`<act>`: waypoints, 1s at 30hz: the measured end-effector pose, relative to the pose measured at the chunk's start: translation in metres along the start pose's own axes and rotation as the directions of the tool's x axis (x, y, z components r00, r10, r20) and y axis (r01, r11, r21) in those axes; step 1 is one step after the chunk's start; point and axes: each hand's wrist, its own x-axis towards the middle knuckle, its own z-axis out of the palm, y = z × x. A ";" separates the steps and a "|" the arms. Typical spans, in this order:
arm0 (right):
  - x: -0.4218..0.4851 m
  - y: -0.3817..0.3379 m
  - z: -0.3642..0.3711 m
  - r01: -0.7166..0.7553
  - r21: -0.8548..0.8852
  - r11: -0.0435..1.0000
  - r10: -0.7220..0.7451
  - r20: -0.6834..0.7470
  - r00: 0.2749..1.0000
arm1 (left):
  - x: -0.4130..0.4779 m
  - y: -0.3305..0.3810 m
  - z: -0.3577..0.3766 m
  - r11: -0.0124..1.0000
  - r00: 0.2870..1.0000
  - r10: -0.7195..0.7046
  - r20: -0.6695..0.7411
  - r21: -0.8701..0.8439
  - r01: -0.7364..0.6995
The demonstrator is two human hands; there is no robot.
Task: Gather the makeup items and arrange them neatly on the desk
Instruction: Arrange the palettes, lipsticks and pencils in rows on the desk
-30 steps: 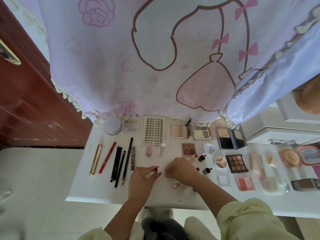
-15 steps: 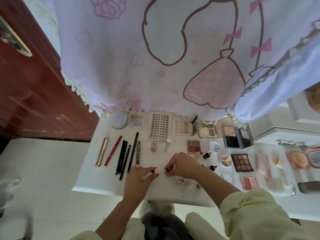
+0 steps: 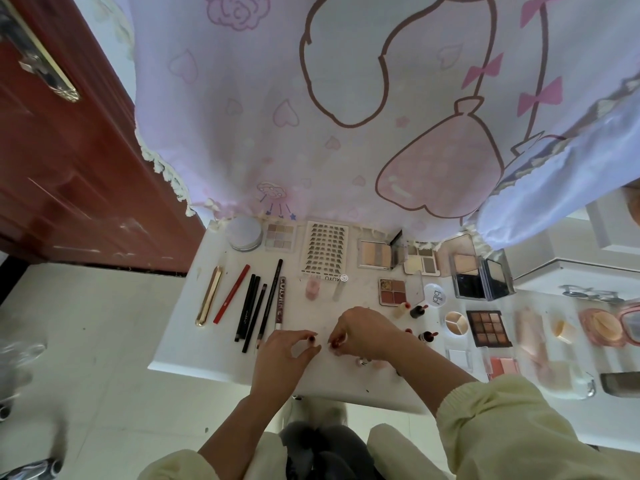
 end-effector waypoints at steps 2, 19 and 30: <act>0.000 -0.001 0.000 0.006 -0.022 1.000 -0.006 0.000 1.000 | 0.000 -0.001 0.001 1.000 1.000 0.004 0.001 0.009 -0.004; -0.001 0.002 0.001 -0.033 0.000 0.999 0.033 -0.023 0.999 | 0.000 -0.001 0.003 0.999 0.998 -0.043 0.040 0.024 0.043; -0.021 0.017 -0.039 -0.037 0.046 0.998 0.041 -0.100 0.994 | -0.011 0.001 -0.026 0.997 0.997 0.014 0.078 -0.070 -0.008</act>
